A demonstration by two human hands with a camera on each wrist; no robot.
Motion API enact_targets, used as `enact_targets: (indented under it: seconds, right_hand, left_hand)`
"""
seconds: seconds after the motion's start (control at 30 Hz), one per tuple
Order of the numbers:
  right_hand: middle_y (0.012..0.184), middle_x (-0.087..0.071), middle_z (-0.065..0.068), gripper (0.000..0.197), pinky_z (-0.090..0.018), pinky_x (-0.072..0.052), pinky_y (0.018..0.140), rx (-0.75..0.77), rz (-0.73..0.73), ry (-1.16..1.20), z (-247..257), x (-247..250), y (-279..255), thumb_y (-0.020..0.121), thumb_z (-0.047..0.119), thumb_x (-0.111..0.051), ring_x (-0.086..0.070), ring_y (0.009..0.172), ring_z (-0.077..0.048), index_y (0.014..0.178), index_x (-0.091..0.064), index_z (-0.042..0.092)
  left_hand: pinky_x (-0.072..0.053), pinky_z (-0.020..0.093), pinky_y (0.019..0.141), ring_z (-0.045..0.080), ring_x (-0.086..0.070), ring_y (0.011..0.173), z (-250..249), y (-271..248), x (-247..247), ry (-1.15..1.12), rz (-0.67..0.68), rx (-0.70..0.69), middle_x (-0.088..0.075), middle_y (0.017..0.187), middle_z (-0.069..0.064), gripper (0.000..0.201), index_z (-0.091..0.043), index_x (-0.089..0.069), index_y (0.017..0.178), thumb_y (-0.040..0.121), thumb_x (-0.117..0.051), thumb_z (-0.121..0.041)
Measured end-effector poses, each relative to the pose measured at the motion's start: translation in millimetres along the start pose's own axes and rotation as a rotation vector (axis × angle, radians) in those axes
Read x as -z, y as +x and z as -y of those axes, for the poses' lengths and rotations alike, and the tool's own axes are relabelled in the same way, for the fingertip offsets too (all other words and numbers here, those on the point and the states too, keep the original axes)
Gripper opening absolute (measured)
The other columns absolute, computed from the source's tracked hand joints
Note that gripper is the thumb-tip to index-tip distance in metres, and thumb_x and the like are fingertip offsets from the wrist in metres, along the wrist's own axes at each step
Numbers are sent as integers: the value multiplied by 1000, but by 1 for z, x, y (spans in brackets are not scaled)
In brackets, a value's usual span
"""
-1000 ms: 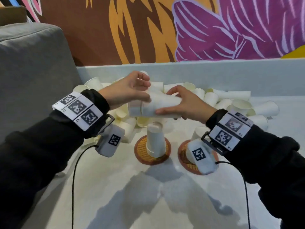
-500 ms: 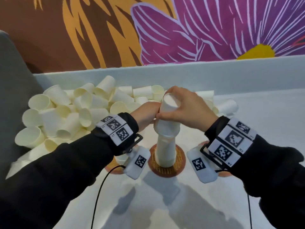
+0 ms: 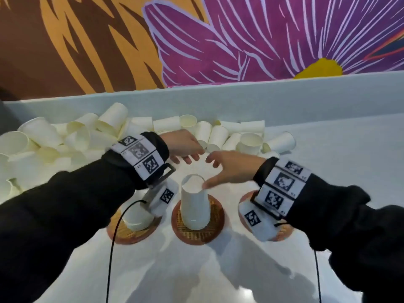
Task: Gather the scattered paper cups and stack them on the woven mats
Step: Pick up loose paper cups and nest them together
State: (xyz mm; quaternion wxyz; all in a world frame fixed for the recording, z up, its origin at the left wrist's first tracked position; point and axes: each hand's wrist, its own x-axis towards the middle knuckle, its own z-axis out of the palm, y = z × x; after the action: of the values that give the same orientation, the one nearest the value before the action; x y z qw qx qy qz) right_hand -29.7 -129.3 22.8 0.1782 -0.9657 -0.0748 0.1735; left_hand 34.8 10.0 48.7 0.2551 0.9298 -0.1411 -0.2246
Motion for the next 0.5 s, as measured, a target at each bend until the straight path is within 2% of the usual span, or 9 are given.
enact_targets:
  seconds: [0.07,0.13,0.23,0.4,0.43,0.5]
  right_hand:
    - [123,-59,-1,68,-28,-48,87,-52,-70,59,-19,26,-4,78,54,-66,-61,100,-17,132,-47,17]
    - [113,-65,-2,59,-33,-52,85,-127,-123,99,-43,46,-7,79,50,-67,-65,90,-18,125,-52,16]
    - [108,-67,-6,51,-36,-53,83,-265,-148,81,-84,64,-7,83,44,-66,-66,93,-21,121,-56,12]
    - [103,-67,-12,50,-26,-43,66,-443,-116,43,-141,62,7,84,42,-64,-61,92,-23,115,-62,2]
    - [105,-65,-11,51,-27,-44,69,-476,-111,50,-150,59,13,84,42,-64,-60,95,-23,116,-61,2]
    - [117,-61,-11,54,-30,-44,82,-524,-112,42,-164,51,22,85,42,-63,-56,107,-25,120,-59,2]
  left_hand:
    - [-52,29,76,11,-65,78,-18,7,11,35,-2,-55,-69,90,-7,25,-14,-65,106,93,-53,-31]
    - [-54,32,79,11,-67,76,-37,15,21,62,0,-130,-71,89,-7,24,-14,-66,104,93,-56,-32]
    - [-55,31,80,10,-69,81,-65,33,29,180,34,-224,-71,92,-8,22,-17,-65,105,92,-57,-33]
    - [-51,22,69,12,-66,84,-94,78,15,470,70,-278,-68,91,-7,25,-17,-66,109,89,-62,-31]
    - [-48,22,70,14,-64,86,-99,87,9,526,69,-297,-68,96,-5,25,-17,-67,110,88,-63,-30]
    - [-42,24,78,17,-59,95,-103,103,-4,620,82,-344,-65,109,-1,25,-20,-68,111,87,-65,-27]
